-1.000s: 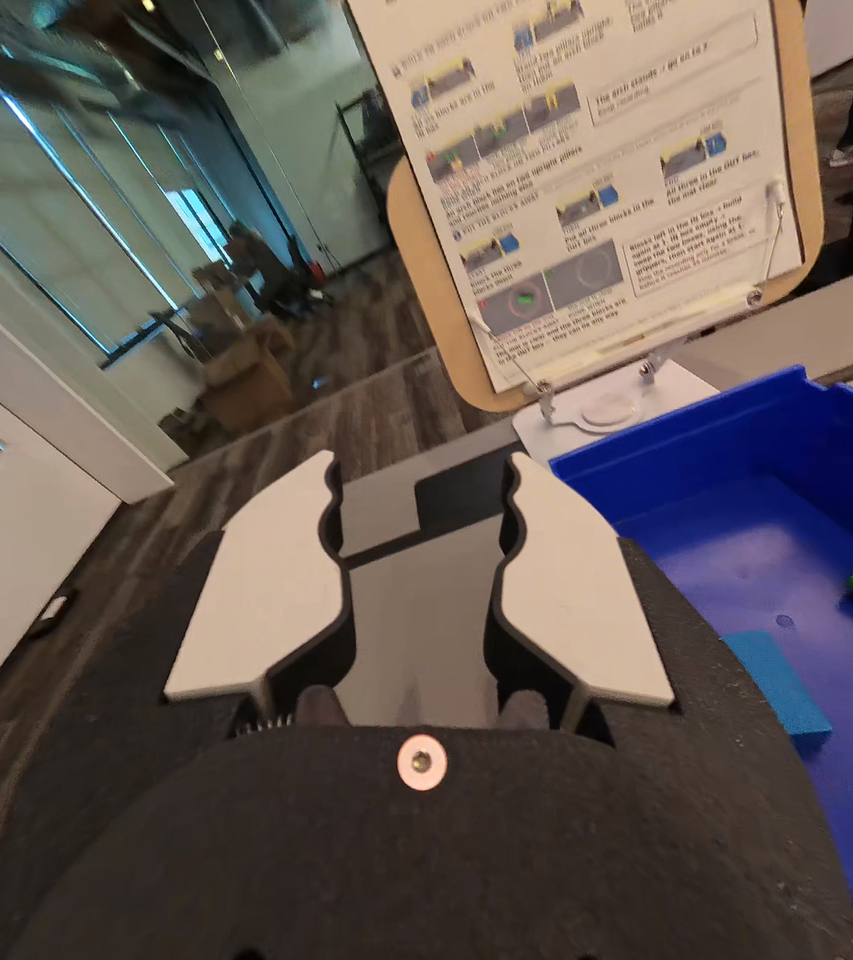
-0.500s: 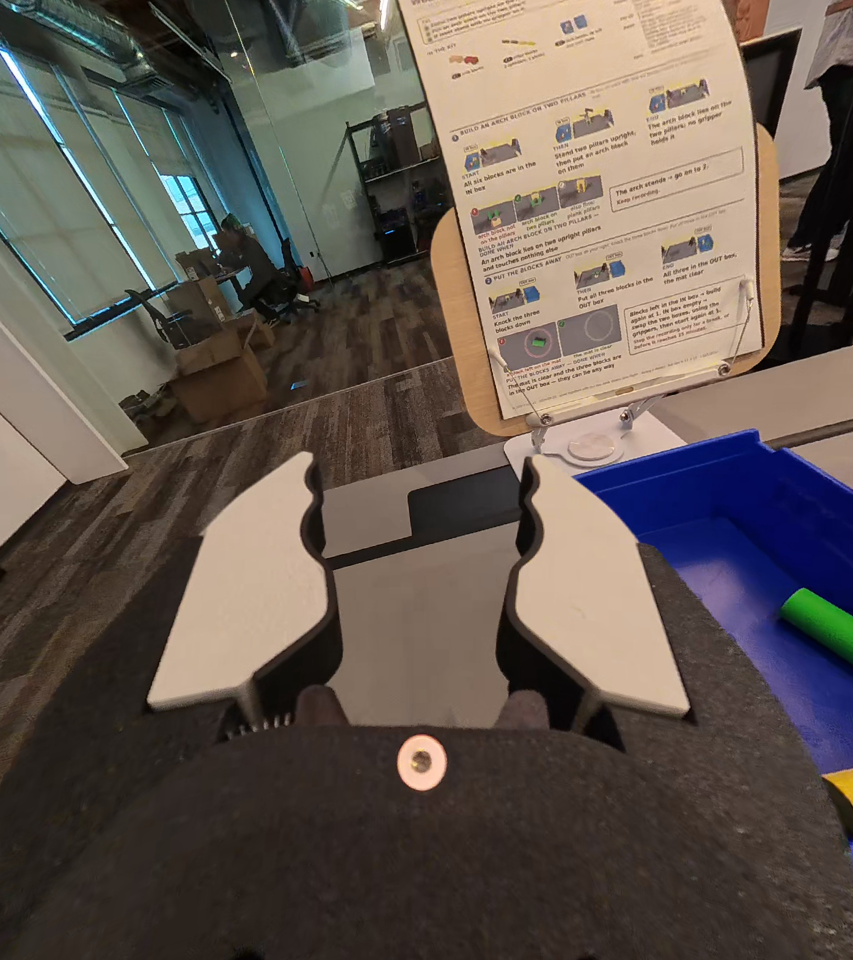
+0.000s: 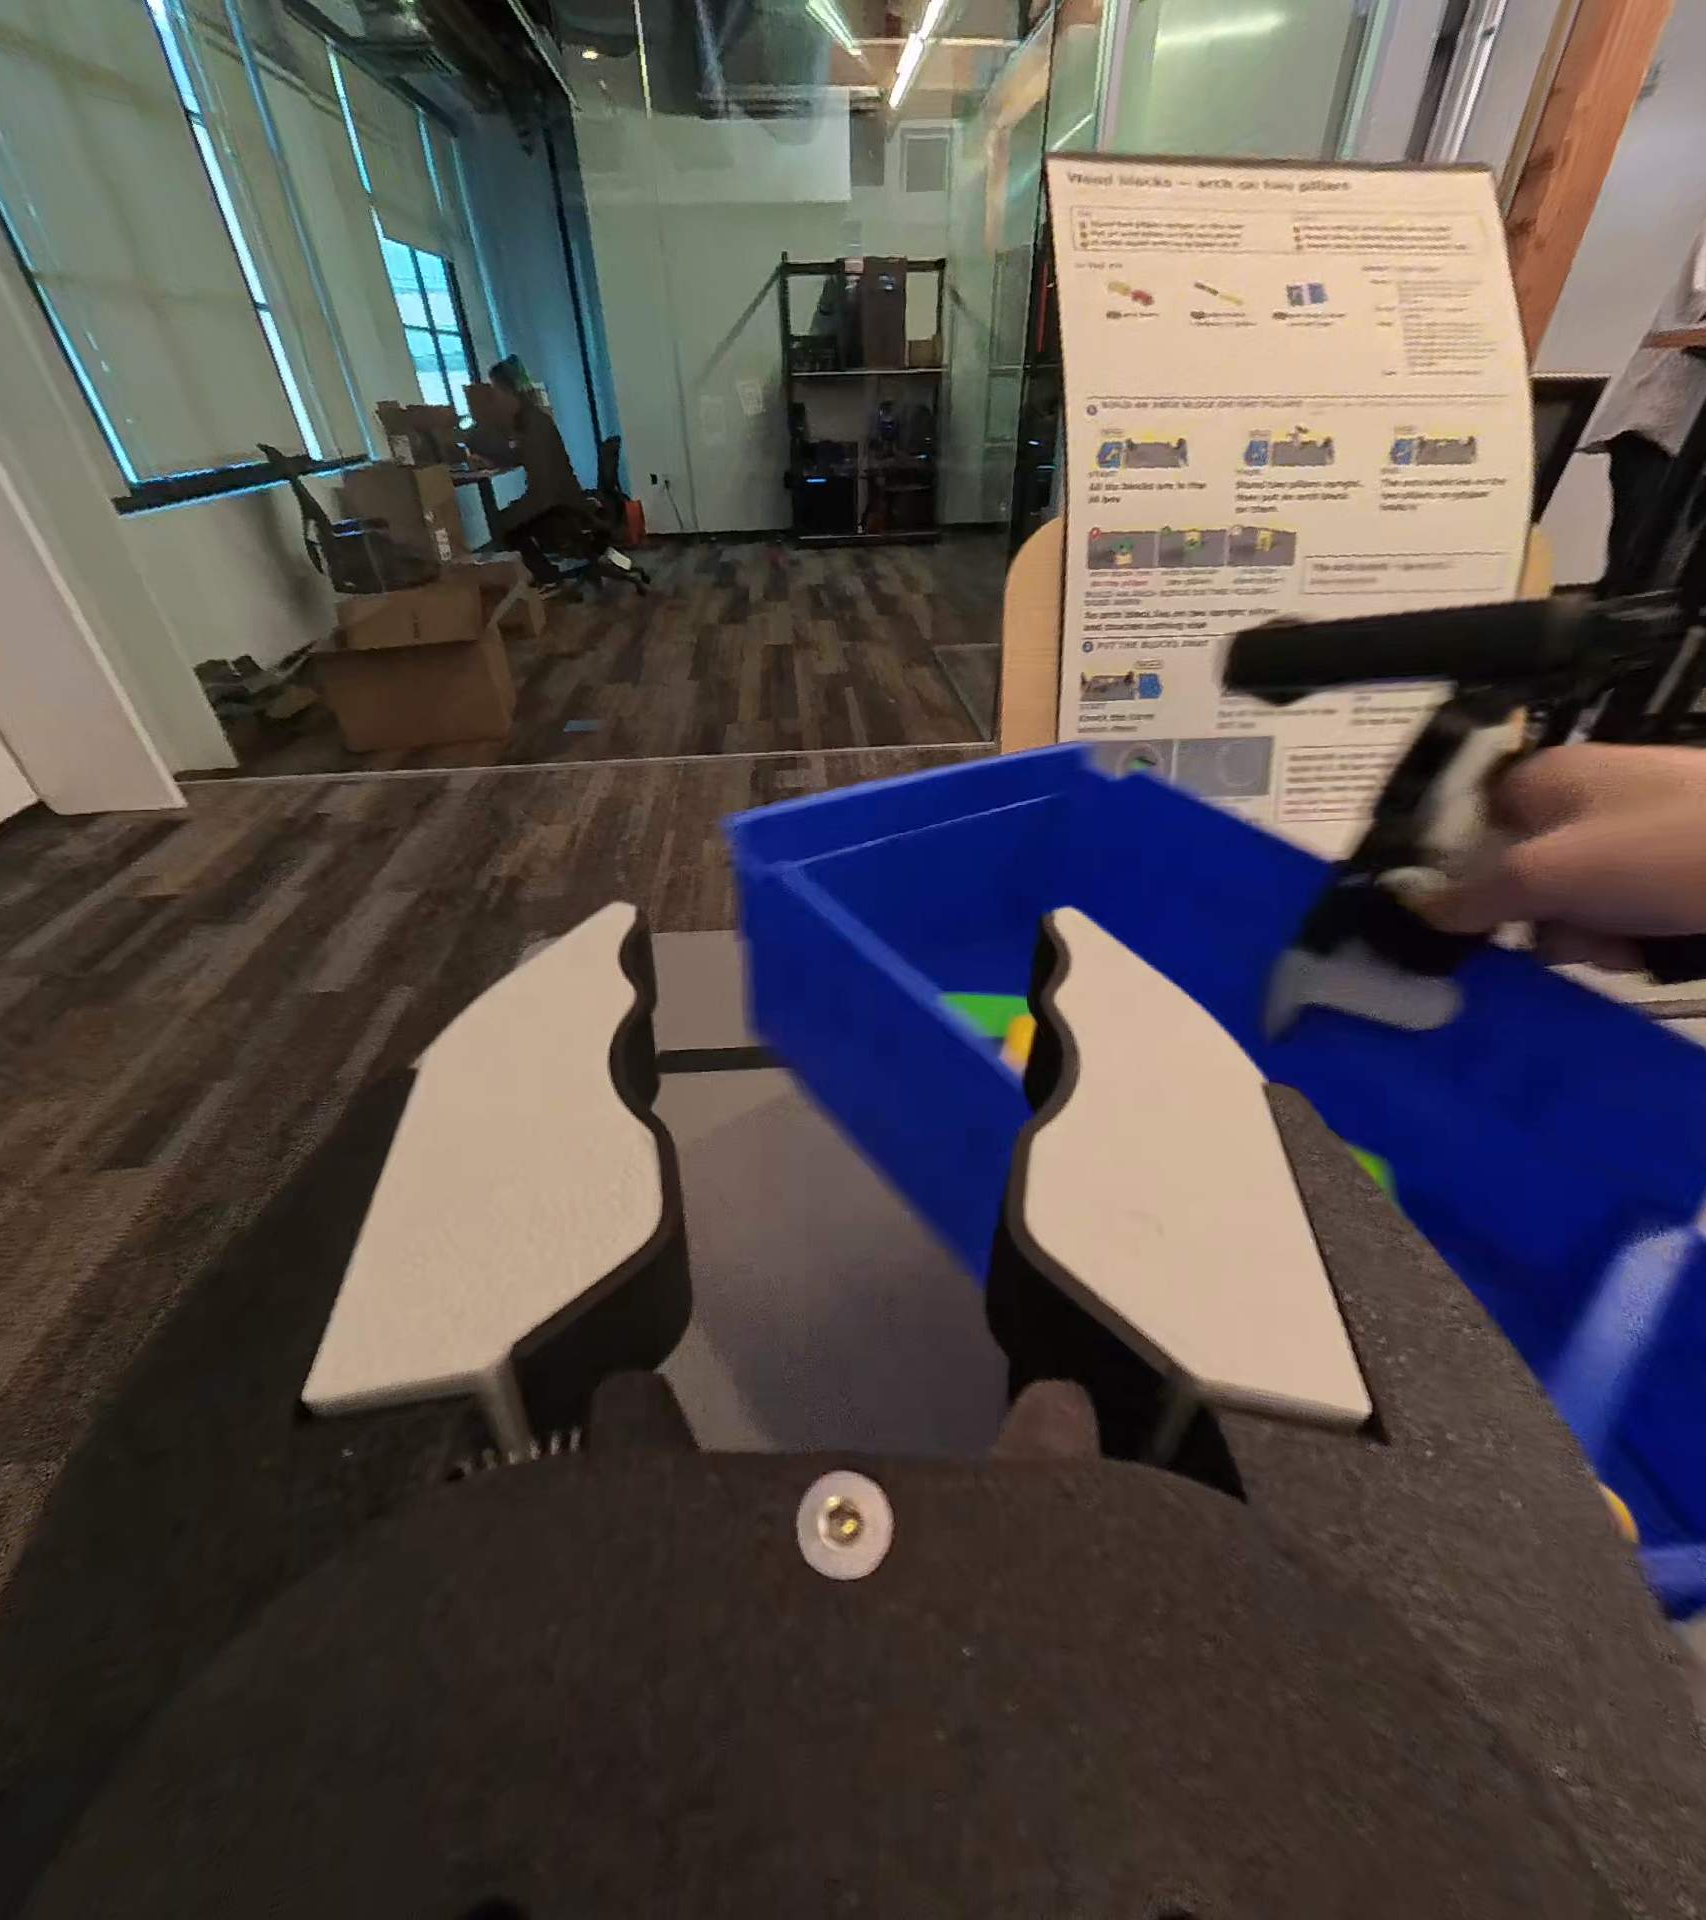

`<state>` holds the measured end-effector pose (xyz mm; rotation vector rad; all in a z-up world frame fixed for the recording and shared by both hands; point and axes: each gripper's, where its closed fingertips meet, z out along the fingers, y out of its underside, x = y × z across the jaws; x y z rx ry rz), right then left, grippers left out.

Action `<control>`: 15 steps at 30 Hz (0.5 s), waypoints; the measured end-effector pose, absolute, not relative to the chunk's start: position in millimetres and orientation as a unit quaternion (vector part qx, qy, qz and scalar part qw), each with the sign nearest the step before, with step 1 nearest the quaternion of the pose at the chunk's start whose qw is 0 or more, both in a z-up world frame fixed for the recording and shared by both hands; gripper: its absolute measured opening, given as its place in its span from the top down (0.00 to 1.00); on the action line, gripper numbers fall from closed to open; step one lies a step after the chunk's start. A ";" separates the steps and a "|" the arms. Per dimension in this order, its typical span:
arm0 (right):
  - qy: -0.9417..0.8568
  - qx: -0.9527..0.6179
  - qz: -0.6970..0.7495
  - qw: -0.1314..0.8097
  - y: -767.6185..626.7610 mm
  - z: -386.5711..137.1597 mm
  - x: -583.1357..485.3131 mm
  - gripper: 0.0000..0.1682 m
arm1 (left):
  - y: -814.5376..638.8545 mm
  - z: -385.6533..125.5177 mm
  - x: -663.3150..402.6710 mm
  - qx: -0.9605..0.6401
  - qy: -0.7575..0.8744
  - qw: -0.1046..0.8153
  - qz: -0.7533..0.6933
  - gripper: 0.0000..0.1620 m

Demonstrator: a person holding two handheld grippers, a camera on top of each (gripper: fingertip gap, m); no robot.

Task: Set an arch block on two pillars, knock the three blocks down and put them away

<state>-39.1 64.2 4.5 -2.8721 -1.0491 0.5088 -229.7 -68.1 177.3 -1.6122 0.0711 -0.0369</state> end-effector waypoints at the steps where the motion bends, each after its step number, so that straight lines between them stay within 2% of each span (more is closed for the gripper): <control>1: -0.348 -0.923 0.165 0.017 64.0 0.3 -61.4 0.96 | -71.6 179.0 -229.2 -0.719 0.034 0.693 -0.019 0.57; 7: -0.379 -0.910 0.167 -0.006 49.8 -27.1 -160.1 0.97 | -76.1 184.9 -226.2 -0.710 0.045 0.703 -0.005 0.56; 15: -0.361 -0.921 0.145 -0.029 36.4 -128.0 -193.7 0.97 | -62.1 167.9 -217.4 -0.738 0.068 0.671 -0.018 0.55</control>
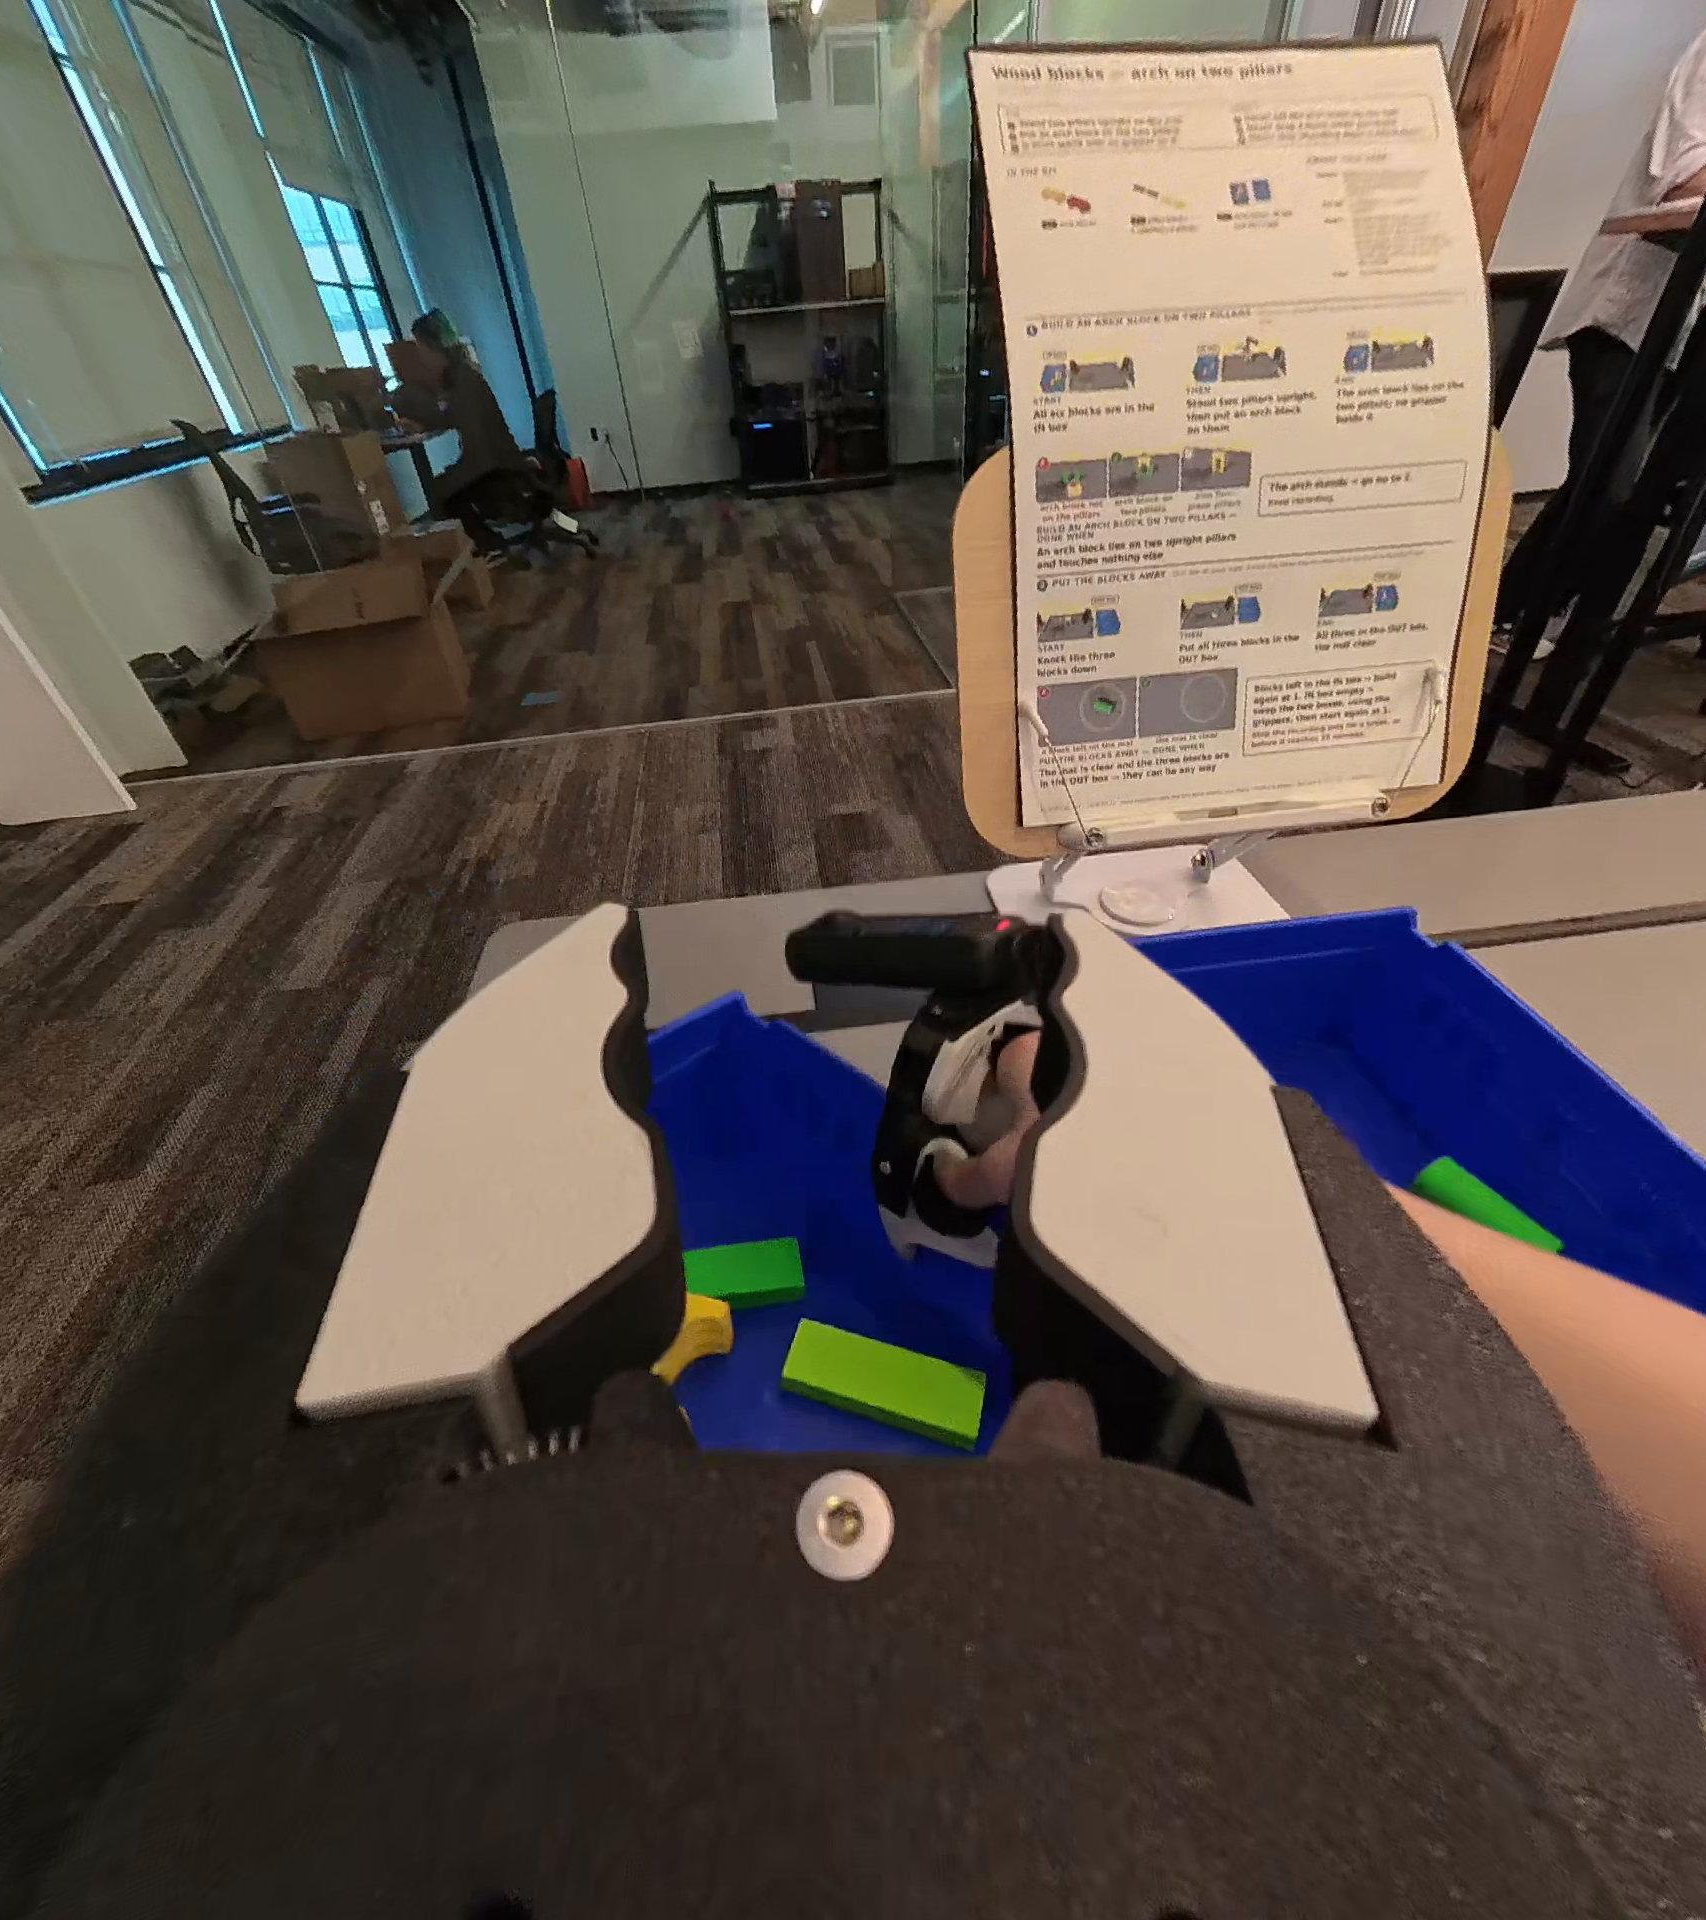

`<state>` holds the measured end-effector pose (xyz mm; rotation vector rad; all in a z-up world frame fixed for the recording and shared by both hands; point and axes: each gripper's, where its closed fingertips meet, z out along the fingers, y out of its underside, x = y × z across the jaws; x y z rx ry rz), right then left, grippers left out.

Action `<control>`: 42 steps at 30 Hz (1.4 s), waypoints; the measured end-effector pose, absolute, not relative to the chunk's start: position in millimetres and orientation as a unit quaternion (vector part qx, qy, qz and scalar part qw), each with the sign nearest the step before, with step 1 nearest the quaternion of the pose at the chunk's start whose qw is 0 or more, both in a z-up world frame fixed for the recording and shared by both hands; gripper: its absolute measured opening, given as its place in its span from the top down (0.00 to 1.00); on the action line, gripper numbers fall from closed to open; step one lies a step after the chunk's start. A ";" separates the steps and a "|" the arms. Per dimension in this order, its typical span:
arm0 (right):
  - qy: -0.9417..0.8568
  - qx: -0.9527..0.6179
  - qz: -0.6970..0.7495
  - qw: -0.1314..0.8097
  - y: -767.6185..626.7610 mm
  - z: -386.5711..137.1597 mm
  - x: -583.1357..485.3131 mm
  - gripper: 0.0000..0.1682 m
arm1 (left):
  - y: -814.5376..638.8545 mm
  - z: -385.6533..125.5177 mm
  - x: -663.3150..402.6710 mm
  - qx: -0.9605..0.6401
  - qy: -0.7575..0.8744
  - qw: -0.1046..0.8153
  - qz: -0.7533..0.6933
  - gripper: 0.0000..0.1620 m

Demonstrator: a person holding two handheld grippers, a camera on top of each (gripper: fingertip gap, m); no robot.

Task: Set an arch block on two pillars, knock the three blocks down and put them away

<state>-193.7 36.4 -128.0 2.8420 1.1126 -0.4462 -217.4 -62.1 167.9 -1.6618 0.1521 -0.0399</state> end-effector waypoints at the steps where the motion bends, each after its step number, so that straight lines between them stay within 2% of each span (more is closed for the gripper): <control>1: 0.357 0.922 -0.144 0.035 34.3 -136.3 -192.3 0.96 | -61.0 166.4 -215.8 -0.740 0.071 0.669 -0.017 0.55; 3: 0.367 0.916 -0.161 0.022 33.8 -130.4 -196.3 0.88 | -59.0 161.0 -213.0 -0.749 0.080 0.657 -0.015 0.56; 5: 0.410 0.897 -0.166 -0.014 37.4 -109.4 -193.4 0.86 | -56.3 149.6 -218.2 -0.769 0.087 0.633 -0.005 0.54; 7: 0.422 0.876 -0.210 -0.106 47.3 -64.5 -188.5 0.86 | -53.1 135.1 -242.7 -0.793 0.071 0.604 0.037 0.52; 9: 0.412 0.856 -0.205 -0.235 67.2 -12.1 -154.9 0.85 | -52.4 115.4 -280.4 -0.824 0.037 0.559 0.090 0.53; 10: 0.394 0.852 -0.171 -0.298 79.7 8.7 -122.9 0.82 | -53.0 103.4 -298.7 -0.839 0.021 0.533 0.108 0.54; 12: 0.341 0.860 -0.080 -0.370 97.4 27.9 -40.4 0.68 | -52.6 72.2 -325.7 -0.873 0.009 0.475 0.112 0.58; 14: 0.281 0.897 -0.021 -0.339 94.8 10.9 43.3 0.64 | -47.5 33.4 -333.7 -0.906 0.040 0.413 0.077 0.64; 16: 0.223 0.948 -0.017 -0.225 71.2 -29.7 108.3 0.63 | -34.9 2.5 -337.4 -0.924 0.051 0.378 0.037 0.63; 20: 0.171 0.971 -0.073 -0.153 51.8 -88.8 152.2 0.63 | -32.5 -43.0 -360.3 -0.958 -0.002 0.287 0.020 0.65; 21: 0.167 0.973 -0.086 -0.138 48.3 -98.7 152.5 0.59 | -33.9 -48.3 -362.9 -0.961 -0.012 0.276 0.017 0.65; 23: 0.171 0.972 -0.121 -0.108 40.8 -110.7 143.2 0.61 | -32.3 -53.7 -363.7 -0.962 -0.018 0.271 0.010 0.67; 25: 0.186 0.969 -0.142 -0.076 33.8 -117.5 133.3 0.75 | -34.7 -62.9 -357.4 -0.969 -0.026 0.244 -0.010 0.67; 26: 0.194 0.968 -0.144 -0.066 32.3 -119.4 130.6 0.86 | -38.8 -70.5 -352.6 -0.975 -0.027 0.218 -0.022 0.65; 31: 0.192 0.974 -0.107 -0.059 43.2 -121.4 152.0 0.95 | -59.0 -102.5 -349.5 -0.993 -0.035 0.107 -0.026 0.69; 32: 0.191 0.973 -0.116 -0.054 44.3 -121.3 159.3 0.95 | -60.3 -106.1 -347.6 -0.994 -0.034 0.096 -0.031 0.70; 33: 0.188 0.973 -0.122 -0.049 45.0 -121.3 169.3 0.95 | -61.3 -109.4 -343.2 -0.995 -0.032 0.086 -0.042 0.76; 39: 0.123 0.982 -0.137 -0.051 54.7 -121.9 273.1 0.94 | -62.3 -114.4 -343.1 -0.999 -0.012 0.051 -0.006 0.76; 42: 0.094 0.986 -0.125 -0.059 52.3 -122.7 335.9 0.95 | -45.4 -115.0 -346.8 -0.998 -0.016 0.065 0.014 0.83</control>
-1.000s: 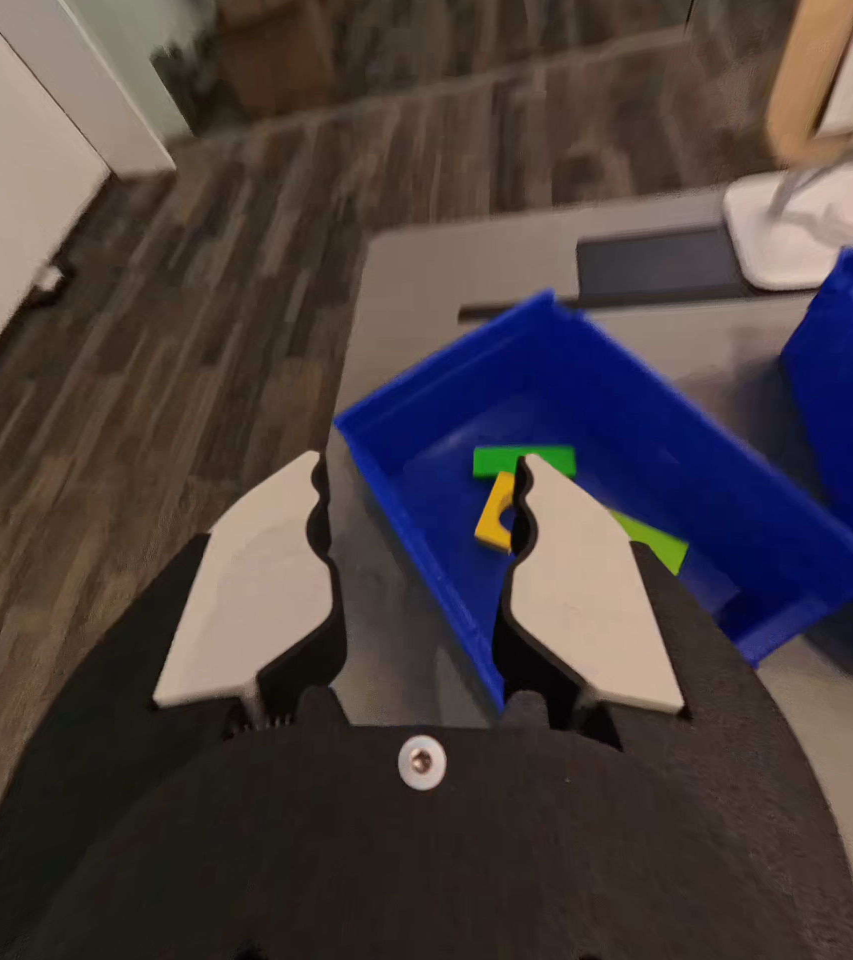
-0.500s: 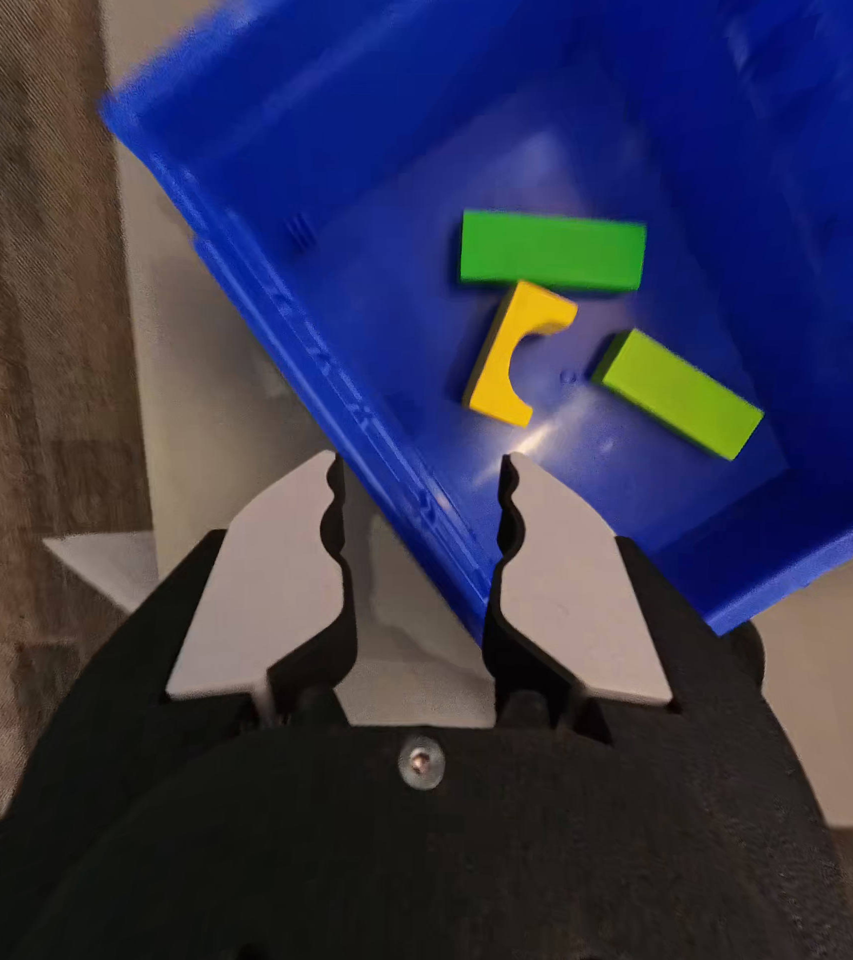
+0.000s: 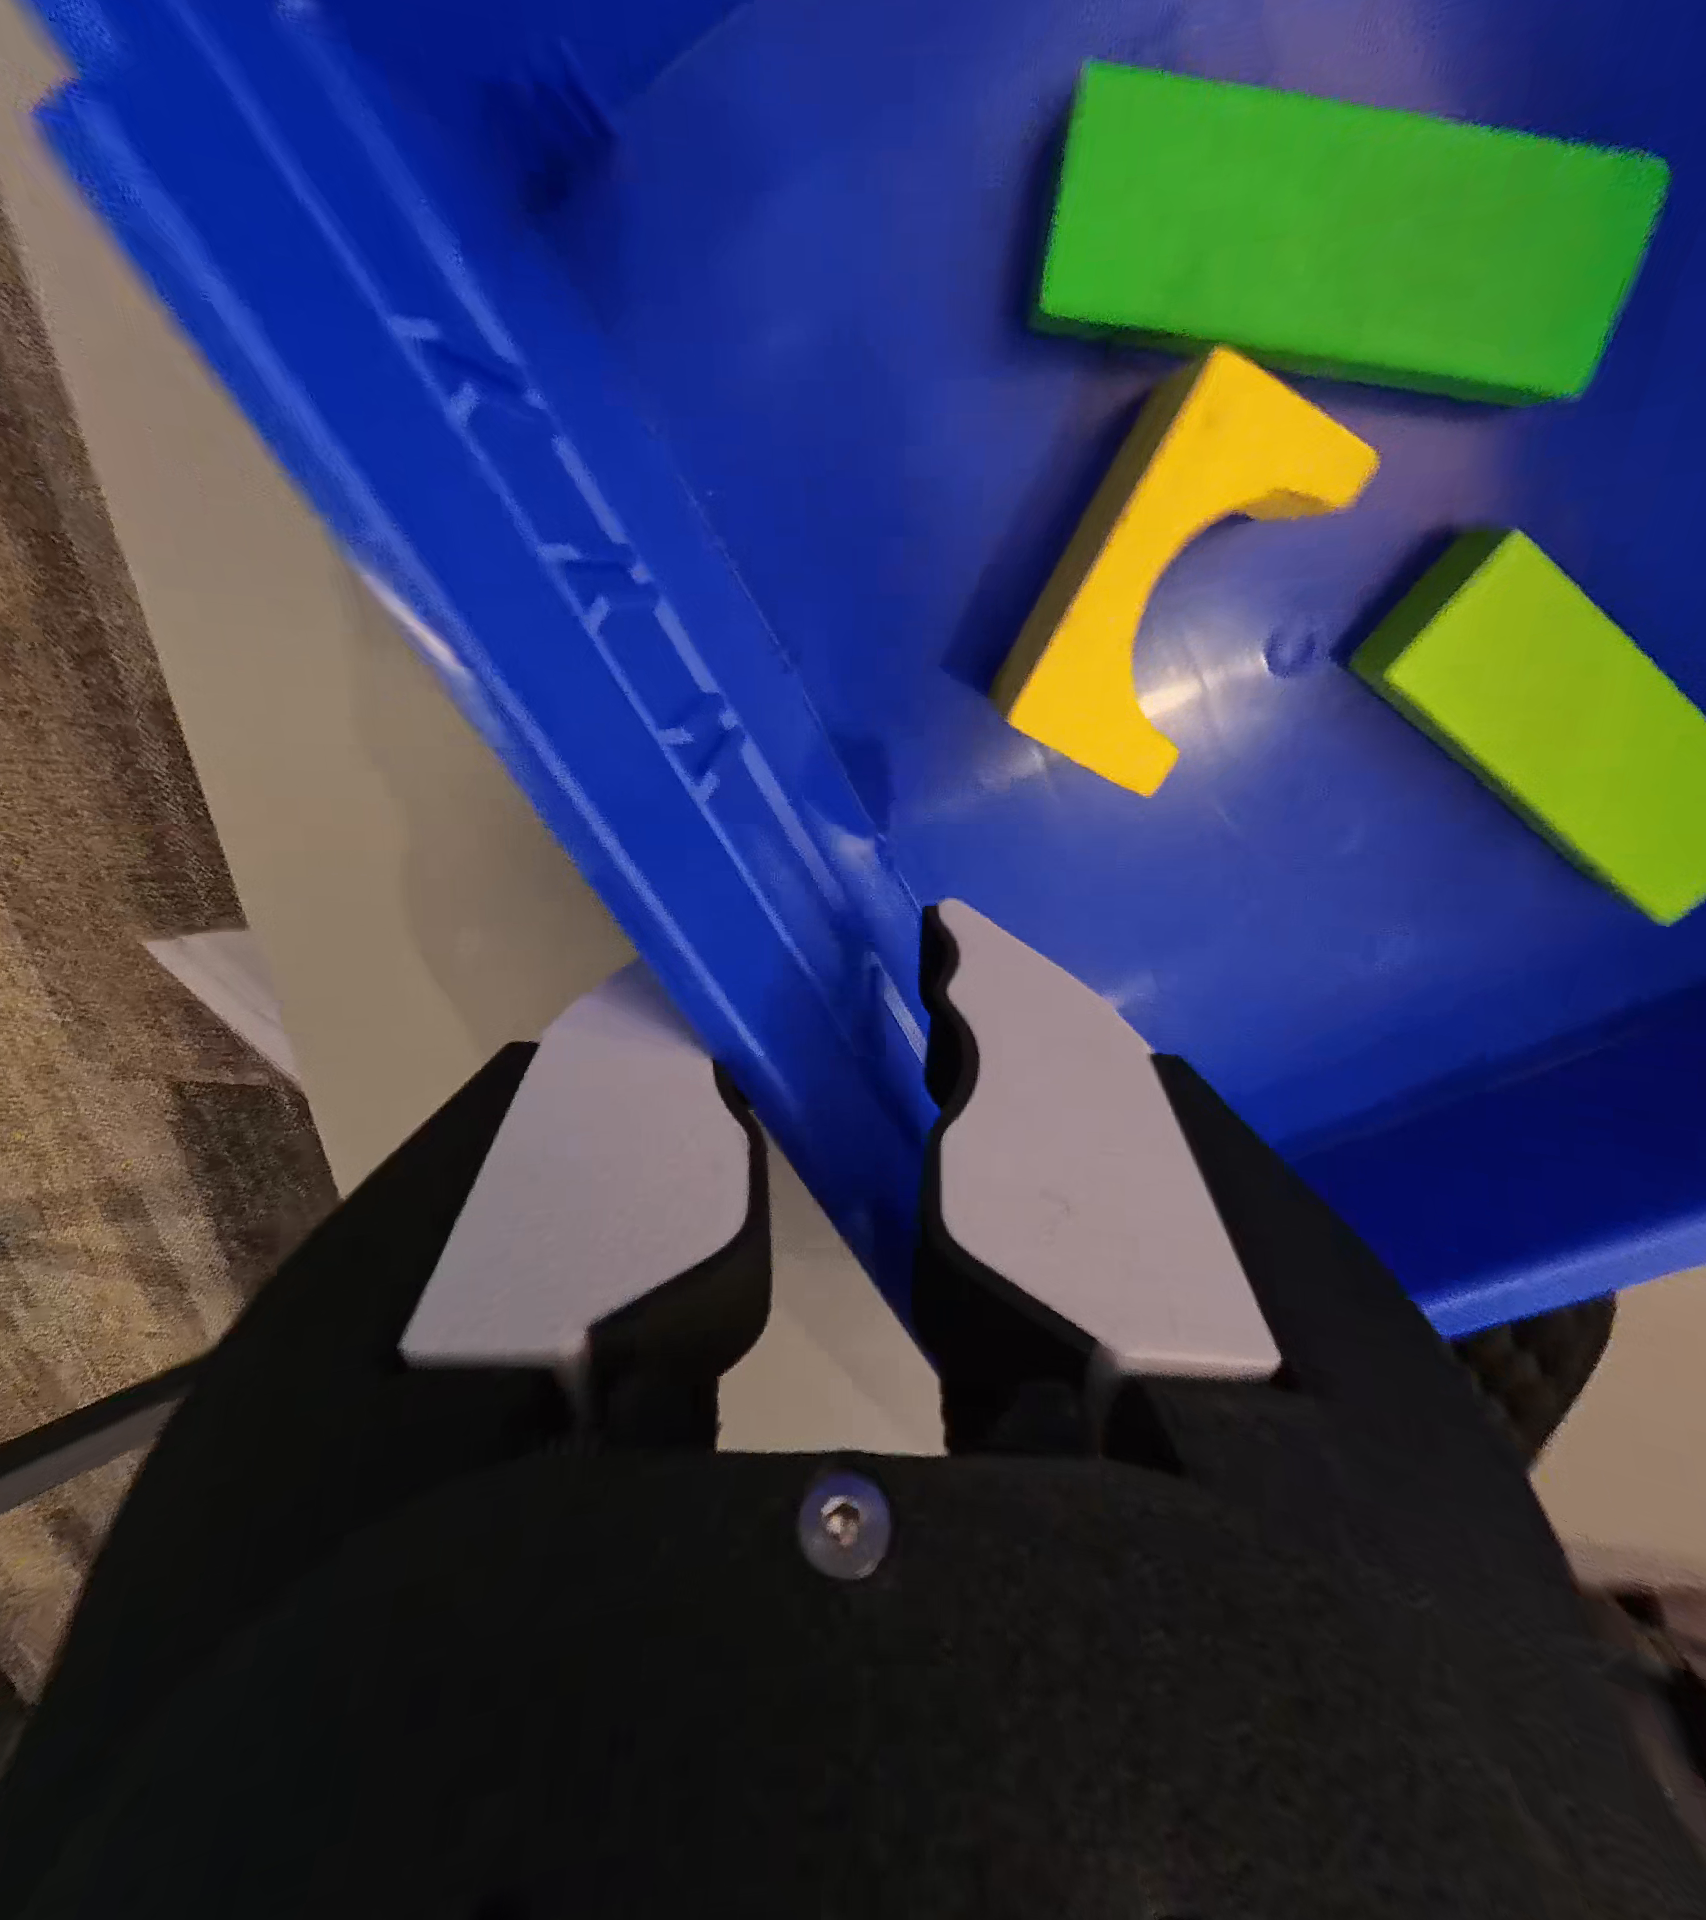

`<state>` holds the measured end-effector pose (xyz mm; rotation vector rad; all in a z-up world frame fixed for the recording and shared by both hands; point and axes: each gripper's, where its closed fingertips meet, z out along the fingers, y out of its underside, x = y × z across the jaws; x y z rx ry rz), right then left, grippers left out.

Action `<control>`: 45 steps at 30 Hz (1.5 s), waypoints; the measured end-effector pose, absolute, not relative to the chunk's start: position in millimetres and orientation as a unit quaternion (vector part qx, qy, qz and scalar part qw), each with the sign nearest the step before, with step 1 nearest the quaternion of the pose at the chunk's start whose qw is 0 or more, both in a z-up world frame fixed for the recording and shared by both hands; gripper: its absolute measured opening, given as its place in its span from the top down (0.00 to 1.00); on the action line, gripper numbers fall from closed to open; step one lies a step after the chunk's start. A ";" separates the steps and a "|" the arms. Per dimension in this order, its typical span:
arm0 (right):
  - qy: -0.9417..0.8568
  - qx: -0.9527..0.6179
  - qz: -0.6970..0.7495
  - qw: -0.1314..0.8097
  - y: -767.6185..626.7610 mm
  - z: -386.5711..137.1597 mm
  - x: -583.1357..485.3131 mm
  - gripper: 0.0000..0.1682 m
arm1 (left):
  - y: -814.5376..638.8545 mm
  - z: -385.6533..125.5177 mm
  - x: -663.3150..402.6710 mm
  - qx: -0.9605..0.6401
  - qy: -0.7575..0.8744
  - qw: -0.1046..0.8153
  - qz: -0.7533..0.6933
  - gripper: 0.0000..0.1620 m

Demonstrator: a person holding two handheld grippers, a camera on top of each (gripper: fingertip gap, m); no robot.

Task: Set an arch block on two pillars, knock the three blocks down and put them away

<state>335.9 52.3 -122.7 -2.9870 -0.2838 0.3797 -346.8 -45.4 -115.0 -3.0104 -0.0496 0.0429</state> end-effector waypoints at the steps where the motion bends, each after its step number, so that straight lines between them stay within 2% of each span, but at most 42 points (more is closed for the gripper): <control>1: -0.084 -0.987 0.126 0.060 50.5 -122.9 355.1 0.95 | -33.9 -115.0 -347.8 -0.996 -0.013 0.081 0.023 0.86; 7: -0.049 -0.987 0.115 0.096 42.3 -124.2 453.7 0.95 | 16.4 -114.7 -330.9 -0.985 0.056 0.153 0.054 0.89; 11: -0.064 -0.983 0.108 0.131 38.3 -124.7 484.4 0.95 | 33.8 -114.3 -322.0 -0.975 0.114 0.163 0.097 0.85; 18: -0.106 -0.980 0.099 0.140 34.9 -124.7 498.0 0.95 | 31.5 -114.6 -317.0 -0.978 0.109 0.160 0.073 0.87; 40: -0.078 -0.984 0.073 0.145 18.8 -124.8 519.8 0.94 | 34.4 -114.4 -318.7 -0.977 0.112 0.166 0.066 0.87; 45: -0.077 -0.977 0.030 0.197 26.6 -98.6 523.3 0.88 | 45.9 -76.9 -322.0 -0.959 0.094 0.252 0.094 0.86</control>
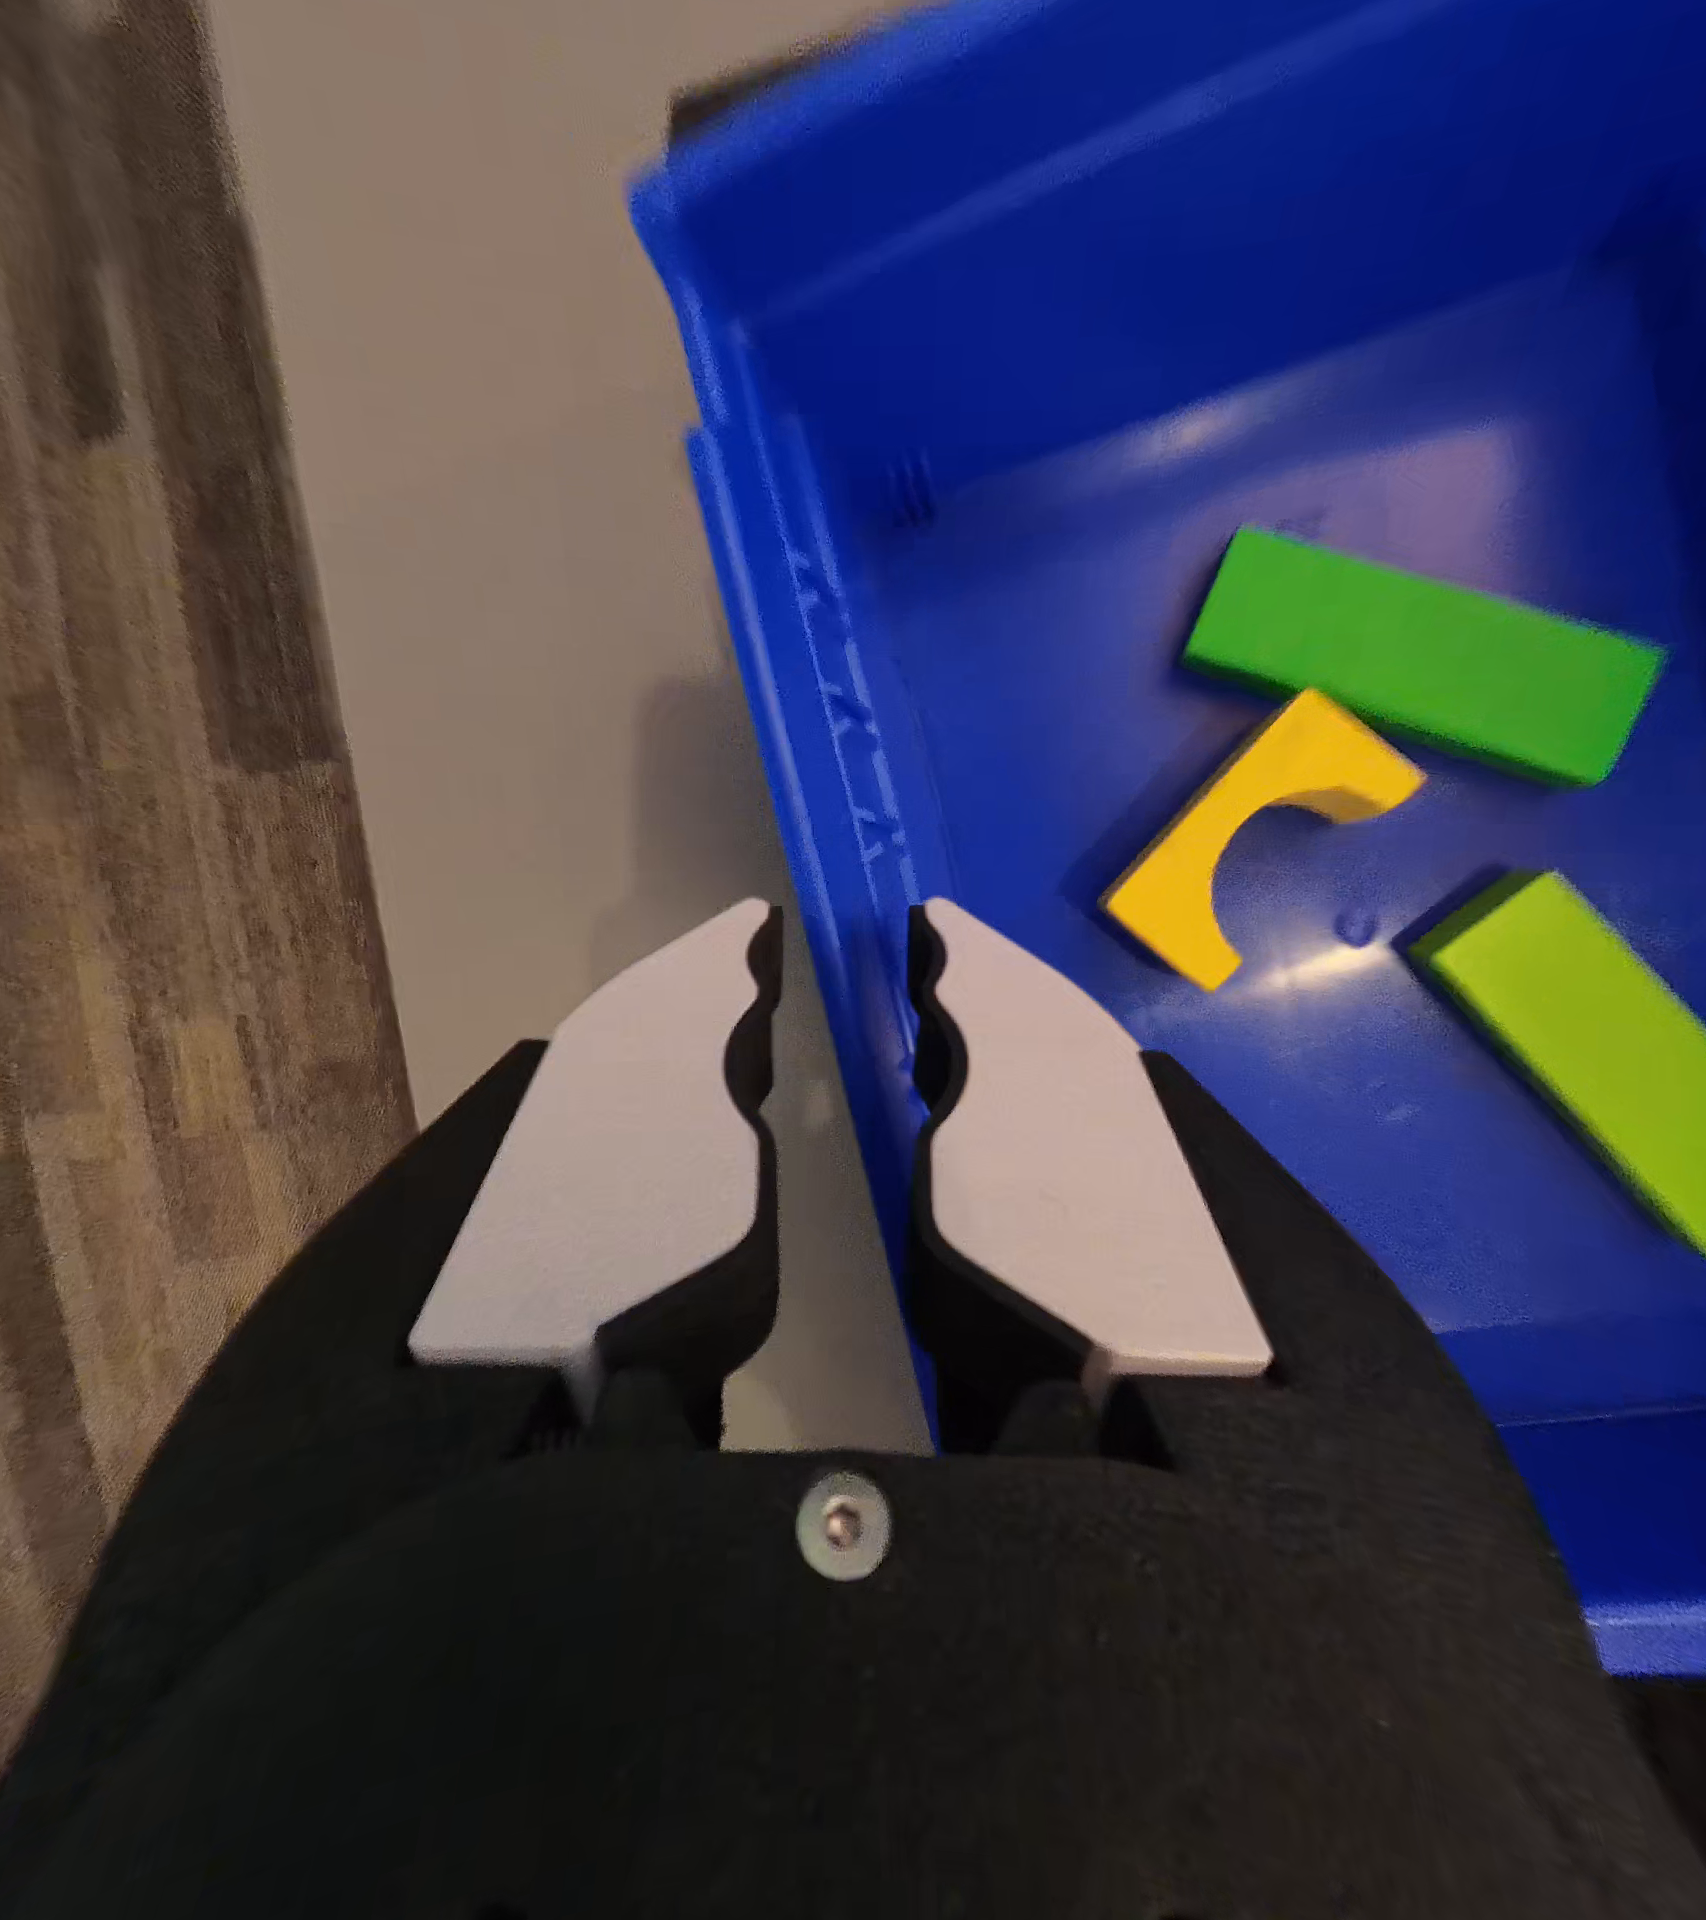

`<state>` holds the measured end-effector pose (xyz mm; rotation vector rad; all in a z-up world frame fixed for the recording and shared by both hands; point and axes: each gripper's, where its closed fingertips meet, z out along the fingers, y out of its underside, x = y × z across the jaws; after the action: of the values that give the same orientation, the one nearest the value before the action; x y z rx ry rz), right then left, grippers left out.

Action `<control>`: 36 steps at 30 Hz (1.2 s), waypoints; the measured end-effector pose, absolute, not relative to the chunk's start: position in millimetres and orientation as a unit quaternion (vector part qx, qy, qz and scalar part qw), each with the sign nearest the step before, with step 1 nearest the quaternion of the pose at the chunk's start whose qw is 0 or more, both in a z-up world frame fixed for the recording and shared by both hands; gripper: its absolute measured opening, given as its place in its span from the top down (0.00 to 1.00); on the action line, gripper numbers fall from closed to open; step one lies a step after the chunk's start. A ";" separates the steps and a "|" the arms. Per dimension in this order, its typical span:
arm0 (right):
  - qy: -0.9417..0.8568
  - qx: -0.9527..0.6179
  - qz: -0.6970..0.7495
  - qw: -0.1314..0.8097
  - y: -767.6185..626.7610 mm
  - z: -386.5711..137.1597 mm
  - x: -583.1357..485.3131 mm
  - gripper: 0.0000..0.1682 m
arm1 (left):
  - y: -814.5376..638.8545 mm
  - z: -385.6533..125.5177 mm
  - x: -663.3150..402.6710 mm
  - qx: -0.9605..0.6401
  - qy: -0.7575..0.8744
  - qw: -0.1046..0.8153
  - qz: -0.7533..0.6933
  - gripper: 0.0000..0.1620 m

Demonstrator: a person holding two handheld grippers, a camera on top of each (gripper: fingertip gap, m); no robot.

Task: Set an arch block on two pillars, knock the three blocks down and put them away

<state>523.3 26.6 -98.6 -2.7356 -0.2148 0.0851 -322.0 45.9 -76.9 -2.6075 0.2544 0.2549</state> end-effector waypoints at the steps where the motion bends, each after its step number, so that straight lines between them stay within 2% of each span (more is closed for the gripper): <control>1: -0.074 -0.972 0.015 0.220 30.1 -87.2 524.9 0.88 | 47.2 -63.2 -317.0 -0.952 0.094 0.278 0.087 0.86; 5: -0.064 -0.928 -0.046 0.365 48.0 -18.3 525.5 0.88 | 47.3 -18.9 -269.9 -0.914 0.167 0.369 0.032 0.80; 8: -0.086 -0.853 -0.032 0.514 57.1 47.4 498.3 0.88 | 54.0 -19.0 -244.5 -0.892 0.228 0.389 0.034 0.78; 12: -0.142 -0.777 0.032 0.612 55.6 84.9 449.6 0.82 | 58.8 -66.9 -237.8 -0.920 0.256 0.291 0.057 0.77; 14: -0.155 -0.774 0.038 0.613 59.6 82.0 440.0 0.82 | 58.9 -84.6 -240.9 -0.920 0.282 0.255 0.095 0.78; 16: -0.164 -0.784 0.052 0.596 64.3 72.3 432.1 0.81 | 58.7 -97.2 -245.3 -0.916 0.306 0.226 0.128 0.74; 29: -0.197 -0.816 0.065 0.540 79.2 37.7 410.0 0.81 | 50.3 -143.6 -262.5 -0.925 0.323 0.106 0.172 0.74; 31: -0.202 -0.821 0.067 0.530 80.5 32.5 406.7 0.81 | 50.1 -147.5 -267.8 -0.923 0.323 0.093 0.186 0.84; 36: -0.228 -0.828 0.056 0.510 84.0 21.9 393.4 0.81 | 53.9 -123.1 -260.6 -0.920 0.321 0.142 0.175 0.89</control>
<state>393.4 84.0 21.9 -1.9928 -0.5501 0.1349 -260.6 53.9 -123.1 -2.6553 0.9261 0.5062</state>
